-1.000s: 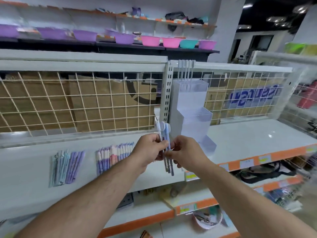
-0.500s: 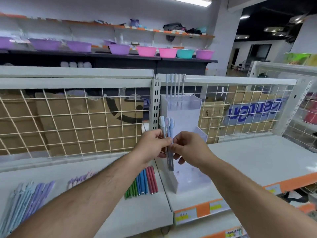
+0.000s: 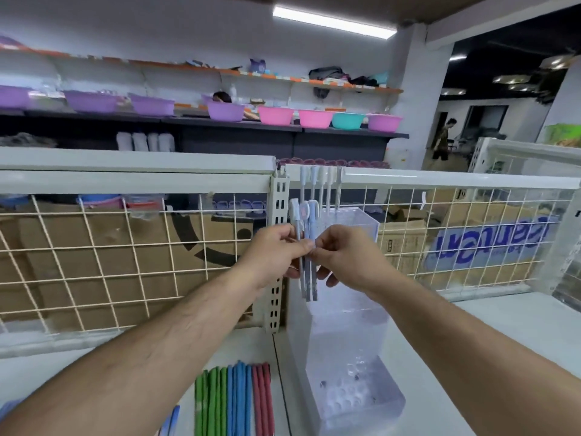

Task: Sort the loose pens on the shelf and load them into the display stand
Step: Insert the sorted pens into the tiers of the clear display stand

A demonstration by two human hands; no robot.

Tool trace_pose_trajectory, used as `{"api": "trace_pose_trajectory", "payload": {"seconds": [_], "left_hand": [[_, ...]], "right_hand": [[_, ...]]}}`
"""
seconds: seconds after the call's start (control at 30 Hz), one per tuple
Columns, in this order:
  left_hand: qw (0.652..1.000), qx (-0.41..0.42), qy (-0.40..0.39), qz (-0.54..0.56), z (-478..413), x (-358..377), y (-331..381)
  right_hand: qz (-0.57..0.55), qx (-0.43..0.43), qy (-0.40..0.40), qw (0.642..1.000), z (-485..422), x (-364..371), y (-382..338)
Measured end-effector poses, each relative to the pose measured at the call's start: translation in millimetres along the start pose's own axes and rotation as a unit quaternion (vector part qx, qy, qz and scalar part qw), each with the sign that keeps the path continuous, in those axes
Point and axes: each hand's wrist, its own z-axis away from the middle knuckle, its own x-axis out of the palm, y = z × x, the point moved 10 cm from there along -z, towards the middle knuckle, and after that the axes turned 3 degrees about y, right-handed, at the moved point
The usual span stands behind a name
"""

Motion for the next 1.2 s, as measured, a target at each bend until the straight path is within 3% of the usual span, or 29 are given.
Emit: {"api": "trace_pose_trajectory", "payload": {"seconds": [0.5,0.73,1.2], "left_hand": [[0.990,-0.027,0.136,-0.032,-14,-12,-5],[0.988,-0.037,0.144,-0.036,-10,-14,-5],[0.991,-0.035,0.128,-0.034,-5,-17,-6]], "right_hand": [[-0.030,-0.092,0.038,0.995,-90,-50,-40],[-0.008,-0.130,0.085,0.988,-105,-53,-54],[0.129,-0.113,0.033,0.985,-107,-20,-40]]}}
